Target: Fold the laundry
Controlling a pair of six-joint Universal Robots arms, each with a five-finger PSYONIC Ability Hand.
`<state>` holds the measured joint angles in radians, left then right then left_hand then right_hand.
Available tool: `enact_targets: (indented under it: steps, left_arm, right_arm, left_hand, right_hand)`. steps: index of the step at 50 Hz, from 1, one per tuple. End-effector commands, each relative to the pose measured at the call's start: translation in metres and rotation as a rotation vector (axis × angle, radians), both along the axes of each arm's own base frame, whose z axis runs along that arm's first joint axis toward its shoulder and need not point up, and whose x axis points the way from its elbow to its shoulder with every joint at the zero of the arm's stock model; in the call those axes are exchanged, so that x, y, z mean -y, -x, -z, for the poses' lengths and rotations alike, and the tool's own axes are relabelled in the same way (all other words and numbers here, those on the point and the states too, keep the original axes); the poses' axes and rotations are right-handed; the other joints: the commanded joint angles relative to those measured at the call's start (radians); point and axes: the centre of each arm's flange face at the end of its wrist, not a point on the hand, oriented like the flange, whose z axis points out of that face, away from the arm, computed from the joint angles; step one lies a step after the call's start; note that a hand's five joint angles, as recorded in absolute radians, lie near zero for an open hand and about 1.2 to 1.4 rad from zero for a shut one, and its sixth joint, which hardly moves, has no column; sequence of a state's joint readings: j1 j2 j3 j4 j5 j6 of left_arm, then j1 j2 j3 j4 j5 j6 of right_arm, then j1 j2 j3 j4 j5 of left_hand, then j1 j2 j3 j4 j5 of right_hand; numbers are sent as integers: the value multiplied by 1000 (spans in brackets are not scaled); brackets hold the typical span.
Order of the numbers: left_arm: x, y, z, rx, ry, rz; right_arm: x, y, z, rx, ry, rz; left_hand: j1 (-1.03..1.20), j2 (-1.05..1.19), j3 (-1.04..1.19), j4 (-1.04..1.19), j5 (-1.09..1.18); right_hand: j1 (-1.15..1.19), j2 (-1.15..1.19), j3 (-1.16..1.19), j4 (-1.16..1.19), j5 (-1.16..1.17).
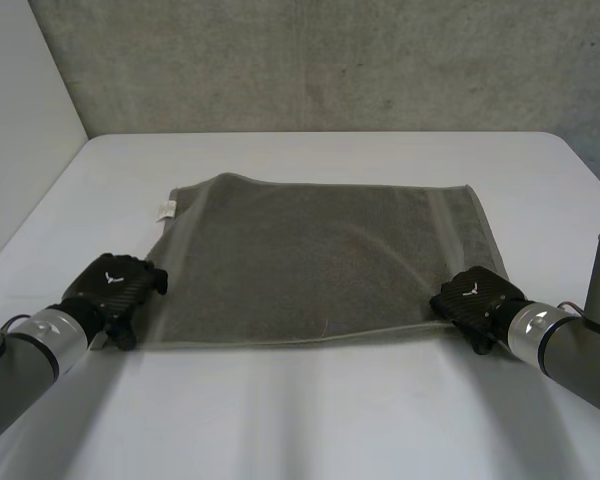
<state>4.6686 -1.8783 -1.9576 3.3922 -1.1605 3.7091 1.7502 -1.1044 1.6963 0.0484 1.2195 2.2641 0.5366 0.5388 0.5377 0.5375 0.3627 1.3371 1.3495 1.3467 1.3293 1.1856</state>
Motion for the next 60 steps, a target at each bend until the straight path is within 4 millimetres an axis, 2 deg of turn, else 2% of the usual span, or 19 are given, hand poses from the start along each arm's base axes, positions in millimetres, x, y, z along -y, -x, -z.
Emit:
enact_targets:
  steps: [1, 23, 28, 30, 31, 33, 34, 35, 36, 38, 42, 50, 55, 57, 60]
  left_arm:
    - [0, 0, 6, 3, -18, 3]
    - [15, 1, 18, -1, -14, -4]
    - [21, 2, 19, -6, 29, -3]
    - [24, 3, 18, -9, 60, -2]
    - [24, 3, 18, -9, 60, -2]
    - [27, 3, 16, -13, 81, -5]
    - [27, 3, 16, -13, 81, -5]
    - [27, 3, 15, -19, 86, -7]
    - [27, 3, 15, -19, 86, -7]
    - [27, 4, 11, -33, 91, -11]
    - [27, 3, 5, -53, 97, -22]
    - [19, -1, -8, -68, 103, -41]
    - [-3, -3, -12, -52, 27, -37]
    - [-8, -3, -13, -54, 1, -36]
    - [-13, -6, -17, -57, -12, -45]
  right_arm:
    - [0, 0, 1, 0, -2, 0]
    - [0, 0, 1, 0, -2, 1]
    - [0, 0, 1, -1, -4, 1]
    - [0, 1, 1, -2, -4, 3]
    - [1, 0, 1, -1, -2, 3]
    - [0, 1, 0, -1, -2, 3]
    - [1, 1, 0, -2, -2, 5]
    - [1, 1, 0, -2, -2, 5]
    - [1, 1, 0, -2, -2, 5]
    - [1, 1, 0, -3, -2, 7]
    - [4, 4, -2, -3, 7, 18]
    - [4, 8, -16, -5, 21, 33]
    - [-8, 14, -28, -26, -57, 34]
    - [-17, 17, -38, -21, -104, 33]
    - [-18, 18, -42, -19, -105, 32]
  left_hand:
    - [82, 80, 81, 81, 81]
    - [114, 112, 113, 113, 114]
    - [264, 262, 263, 263, 263]
    - [434, 431, 432, 433, 433]
    - [434, 432, 433, 433, 434]
    - [607, 605, 606, 606, 606]
    - [608, 605, 606, 607, 607]
    - [715, 713, 714, 714, 715]
    - [716, 714, 715, 715, 716]
    - [859, 857, 858, 858, 859]
    - [860, 857, 859, 859, 859]
    - [860, 857, 859, 859, 859]
    - [860, 857, 859, 859, 859]
    - [860, 857, 859, 859, 859]
    - [860, 857, 859, 859, 859]
  right_hand:
    - [59, 47, 50, 67, 36]
    - [59, 47, 50, 67, 36]
    - [59, 47, 50, 67, 36]
    - [59, 47, 50, 67, 36]
    - [59, 47, 50, 67, 36]
    - [59, 47, 50, 67, 36]
    - [59, 47, 50, 67, 36]
    - [59, 47, 50, 67, 36]
    - [59, 47, 50, 67, 36]
    - [59, 47, 50, 67, 36]
    - [59, 47, 50, 67, 36]
    - [59, 47, 50, 67, 36]
    - [59, 47, 50, 67, 36]
    - [59, 47, 50, 67, 36]
    - [59, 47, 50, 67, 36]
